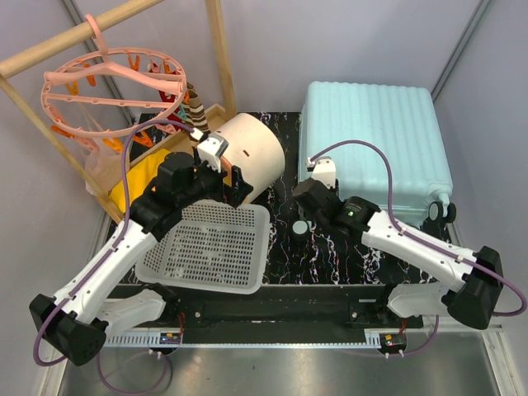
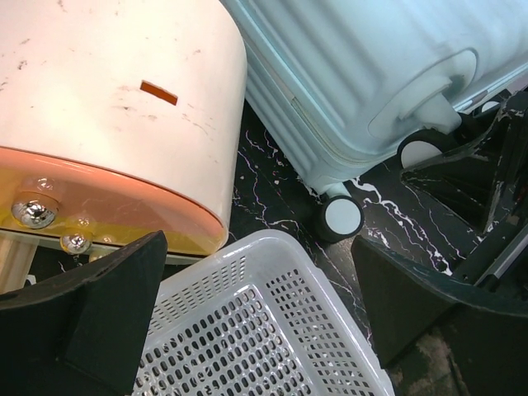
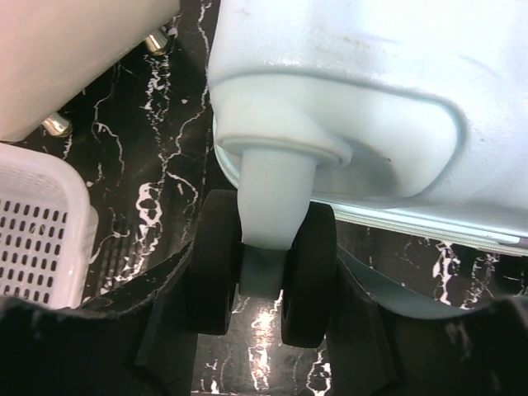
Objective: Open, take out, and arrange the luggage
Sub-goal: Adjust the luggage at the center of the board.
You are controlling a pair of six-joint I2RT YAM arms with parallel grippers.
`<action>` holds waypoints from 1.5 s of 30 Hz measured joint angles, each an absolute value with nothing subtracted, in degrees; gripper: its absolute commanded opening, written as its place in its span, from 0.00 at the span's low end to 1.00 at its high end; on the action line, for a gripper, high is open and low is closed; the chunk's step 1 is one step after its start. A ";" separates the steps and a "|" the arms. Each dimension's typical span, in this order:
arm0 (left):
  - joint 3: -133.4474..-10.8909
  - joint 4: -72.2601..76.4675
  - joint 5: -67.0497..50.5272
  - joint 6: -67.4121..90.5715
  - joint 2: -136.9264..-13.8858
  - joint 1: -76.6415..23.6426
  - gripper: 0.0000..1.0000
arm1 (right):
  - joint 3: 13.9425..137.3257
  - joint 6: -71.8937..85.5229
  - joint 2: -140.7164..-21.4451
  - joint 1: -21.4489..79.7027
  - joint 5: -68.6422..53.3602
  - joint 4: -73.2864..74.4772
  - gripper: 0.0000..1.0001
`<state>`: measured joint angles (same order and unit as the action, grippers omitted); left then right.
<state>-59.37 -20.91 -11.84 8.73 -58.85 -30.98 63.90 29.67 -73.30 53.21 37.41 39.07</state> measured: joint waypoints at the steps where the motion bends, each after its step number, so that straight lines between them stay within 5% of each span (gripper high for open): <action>1: -59.37 -20.88 -11.99 8.86 -58.85 -30.98 0.99 | 63.42 29.47 -72.62 53.01 37.67 39.05 0.15; 11: -58.48 -19.92 -13.54 9.37 -58.98 -30.98 0.99 | 55.68 24.16 -56.86 45.98 40.91 47.35 0.39; 19: -58.48 -19.64 -14.06 9.61 -59.11 -30.98 0.99 | 55.81 19.81 -54.54 45.34 41.06 46.50 0.91; 32: -58.48 -19.66 -14.06 9.50 -59.86 -30.98 0.99 | 69.95 15.44 -51.11 48.56 35.88 41.19 0.91; 38: -58.46 -19.66 -14.09 9.52 -60.49 -30.98 0.99 | 80.49 12.80 -68.53 47.94 36.12 38.98 0.89; 45: -58.46 -19.68 -14.09 9.52 -60.55 -30.98 0.99 | 92.38 8.84 -89.17 42.24 33.63 38.87 0.97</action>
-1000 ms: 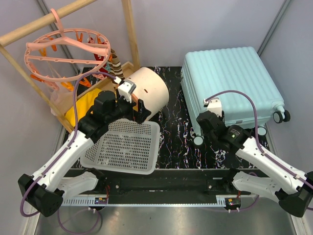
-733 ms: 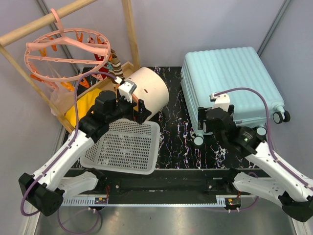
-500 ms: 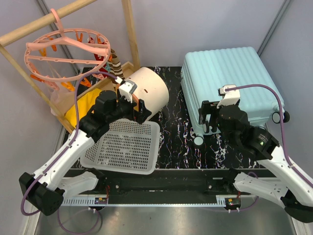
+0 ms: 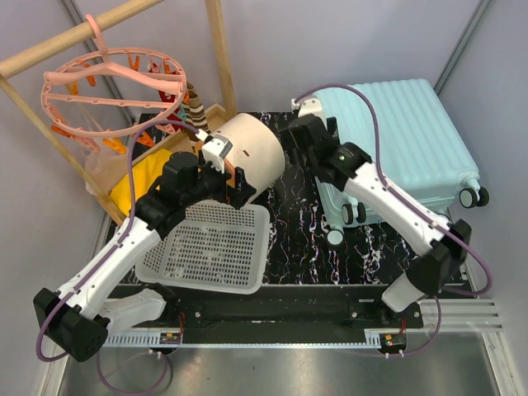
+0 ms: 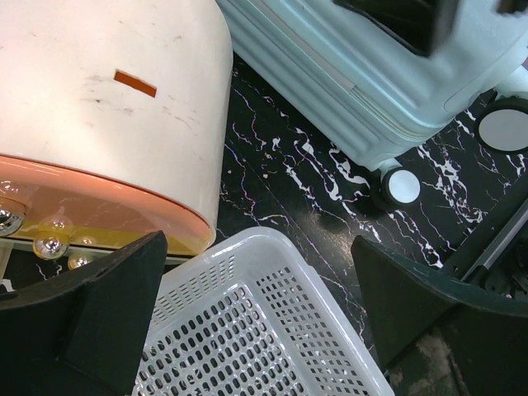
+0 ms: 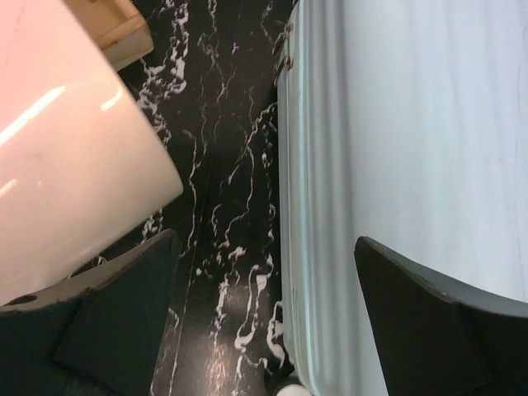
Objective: Open, take out, and arrange the luggage
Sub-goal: Adjust the luggage at the center of the board.
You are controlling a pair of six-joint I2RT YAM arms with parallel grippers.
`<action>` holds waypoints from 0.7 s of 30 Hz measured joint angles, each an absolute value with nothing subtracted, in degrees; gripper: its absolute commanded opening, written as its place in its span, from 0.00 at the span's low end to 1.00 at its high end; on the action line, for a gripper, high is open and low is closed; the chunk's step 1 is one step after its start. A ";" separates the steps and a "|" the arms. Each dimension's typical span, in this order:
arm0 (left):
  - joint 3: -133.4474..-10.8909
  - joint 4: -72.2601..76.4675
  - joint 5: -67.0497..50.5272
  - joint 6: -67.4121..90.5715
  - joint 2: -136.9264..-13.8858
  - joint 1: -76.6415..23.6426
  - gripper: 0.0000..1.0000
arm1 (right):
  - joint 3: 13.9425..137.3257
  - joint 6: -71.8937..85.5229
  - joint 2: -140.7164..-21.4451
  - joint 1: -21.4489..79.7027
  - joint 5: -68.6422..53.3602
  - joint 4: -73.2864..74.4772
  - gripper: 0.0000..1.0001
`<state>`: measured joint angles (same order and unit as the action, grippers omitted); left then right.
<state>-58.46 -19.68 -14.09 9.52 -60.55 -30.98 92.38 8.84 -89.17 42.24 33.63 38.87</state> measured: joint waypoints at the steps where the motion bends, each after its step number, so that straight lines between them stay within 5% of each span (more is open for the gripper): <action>1: -58.46 -19.66 -14.09 9.52 -60.55 -30.98 0.99 | 94.74 7.92 -91.33 41.47 33.61 38.81 0.97; 9: -58.46 -19.66 -14.09 9.52 -60.55 -30.98 0.99 | 108.44 0.27 -103.63 32.23 33.52 33.04 0.92; 21: -58.46 -19.64 -14.37 9.56 -60.58 -30.98 0.99 | 135.66 -8.23 -129.43 21.08 21.67 24.80 0.96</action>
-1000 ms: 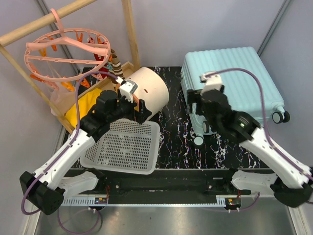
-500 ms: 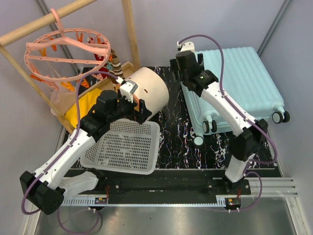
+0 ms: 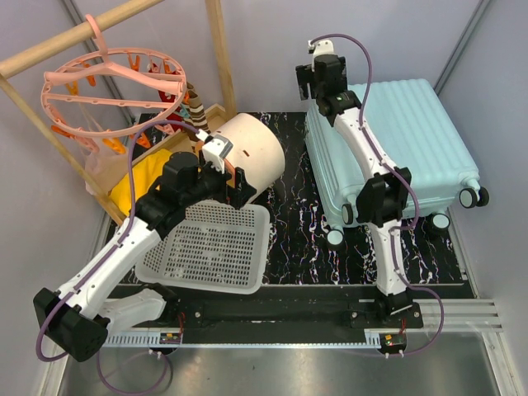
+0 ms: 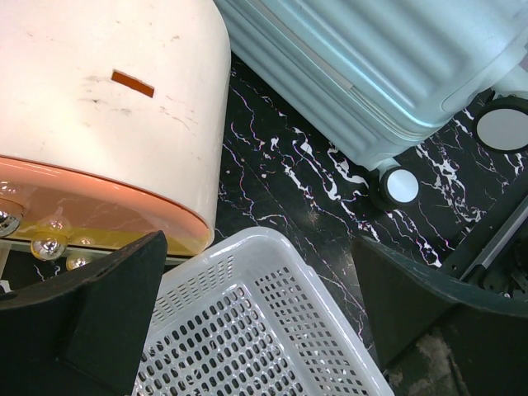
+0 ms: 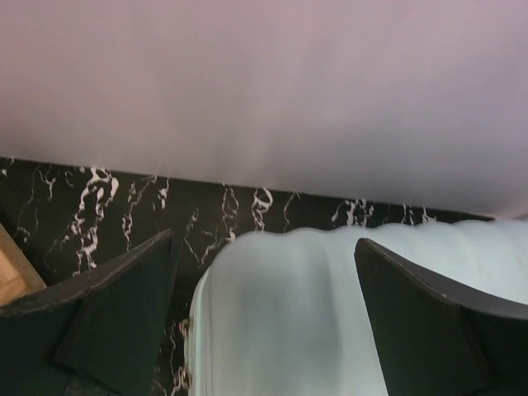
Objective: Open, take out, and arrange the luggage
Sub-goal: Adjust the luggage at the center of the board.
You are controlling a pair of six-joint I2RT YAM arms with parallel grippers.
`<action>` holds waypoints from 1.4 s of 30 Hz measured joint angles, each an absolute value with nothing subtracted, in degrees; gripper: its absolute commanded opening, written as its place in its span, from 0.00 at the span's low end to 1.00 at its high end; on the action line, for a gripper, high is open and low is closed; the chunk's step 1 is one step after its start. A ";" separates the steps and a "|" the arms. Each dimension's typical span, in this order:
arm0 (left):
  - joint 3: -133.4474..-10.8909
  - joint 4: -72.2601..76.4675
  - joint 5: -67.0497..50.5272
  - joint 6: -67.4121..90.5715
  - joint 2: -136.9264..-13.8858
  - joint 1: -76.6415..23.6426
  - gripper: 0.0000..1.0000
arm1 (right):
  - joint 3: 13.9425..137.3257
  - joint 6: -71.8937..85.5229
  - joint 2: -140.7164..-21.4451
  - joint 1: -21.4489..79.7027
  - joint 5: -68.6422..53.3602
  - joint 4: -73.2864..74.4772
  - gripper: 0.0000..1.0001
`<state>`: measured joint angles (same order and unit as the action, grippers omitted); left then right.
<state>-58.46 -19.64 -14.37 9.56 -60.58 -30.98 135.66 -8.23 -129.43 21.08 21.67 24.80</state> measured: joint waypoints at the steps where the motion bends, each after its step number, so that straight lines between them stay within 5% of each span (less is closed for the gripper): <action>1: -58.46 -19.64 -14.39 9.56 -60.58 -30.98 0.99 | 139.15 -8.56 -131.87 20.53 20.69 24.60 0.96; 7: -58.46 -19.66 -14.76 9.58 -60.84 -30.98 0.99 | 152.73 -9.04 -141.71 18.85 14.11 25.12 0.91; 16: -58.46 -19.64 -14.90 9.72 -60.86 -30.98 0.99 | 150.76 -9.04 -141.32 18.31 5.89 28.12 0.80; 31: -57.65 -19.49 -16.43 10.61 -61.01 -31.27 0.99 | 152.35 -8.10 -137.80 18.22 5.04 39.88 0.76; 42: -57.47 -16.99 -14.83 12.08 -61.25 -33.36 0.99 | 146.39 -4.03 -128.60 22.39 4.93 49.65 0.94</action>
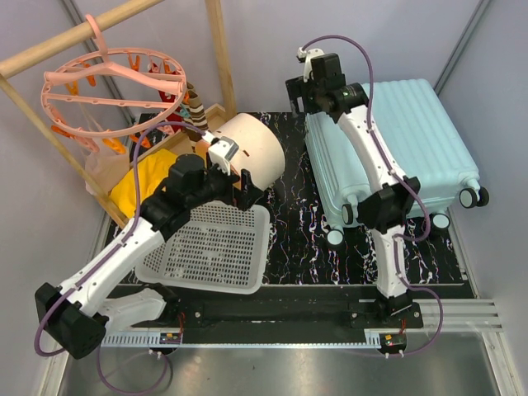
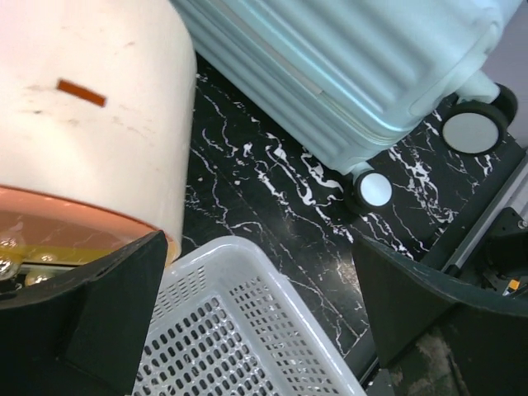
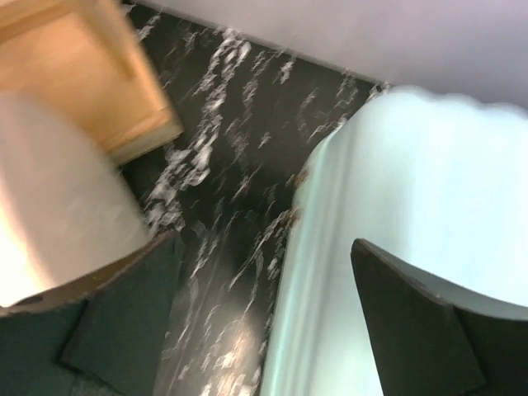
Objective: Open, take out, and arrange the luggage
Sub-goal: Adjust the luggage at the center of the board.
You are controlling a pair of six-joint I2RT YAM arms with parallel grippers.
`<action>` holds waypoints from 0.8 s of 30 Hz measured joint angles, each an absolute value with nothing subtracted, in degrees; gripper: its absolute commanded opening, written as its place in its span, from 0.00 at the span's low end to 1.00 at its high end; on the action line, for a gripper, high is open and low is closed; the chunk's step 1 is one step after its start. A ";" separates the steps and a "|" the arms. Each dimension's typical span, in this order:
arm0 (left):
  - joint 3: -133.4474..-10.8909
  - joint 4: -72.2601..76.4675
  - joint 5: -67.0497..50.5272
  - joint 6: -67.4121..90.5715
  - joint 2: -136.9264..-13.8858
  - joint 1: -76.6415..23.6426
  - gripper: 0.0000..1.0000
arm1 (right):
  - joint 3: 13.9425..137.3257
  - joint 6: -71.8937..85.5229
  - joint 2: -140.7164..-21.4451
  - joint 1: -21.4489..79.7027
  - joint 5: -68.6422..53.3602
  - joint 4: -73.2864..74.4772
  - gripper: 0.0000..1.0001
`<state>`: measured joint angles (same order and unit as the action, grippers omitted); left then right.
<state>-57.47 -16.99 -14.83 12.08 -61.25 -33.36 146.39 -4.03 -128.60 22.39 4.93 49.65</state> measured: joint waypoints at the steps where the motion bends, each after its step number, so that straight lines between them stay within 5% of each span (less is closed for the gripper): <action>1: -57.52 -16.32 -14.22 12.43 -61.25 -34.35 0.99 | 143.92 -3.49 -125.93 23.49 5.04 50.22 0.95; 7: -59.24 -12.34 -8.40 15.20 -64.10 -44.62 0.99 | 108.71 3.55 -92.40 27.79 9.08 45.21 0.99; 12: -60.10 -5.78 -5.39 18.13 -70.61 -53.36 0.99 | 86.39 9.98 -65.73 17.82 12.29 43.38 0.99; 17: -64.25 -0.95 -5.34 21.28 -80.12 -57.65 0.99 | 72.36 13.39 -55.27 5.87 10.72 45.80 1.00; 24: -66.81 7.66 -6.42 26.74 -87.66 -60.71 0.99 | 65.49 15.90 -55.44 -7.60 3.27 45.21 1.00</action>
<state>-66.81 7.66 -6.42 26.74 -87.66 -60.71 65.49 15.90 -55.44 -7.60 3.27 45.21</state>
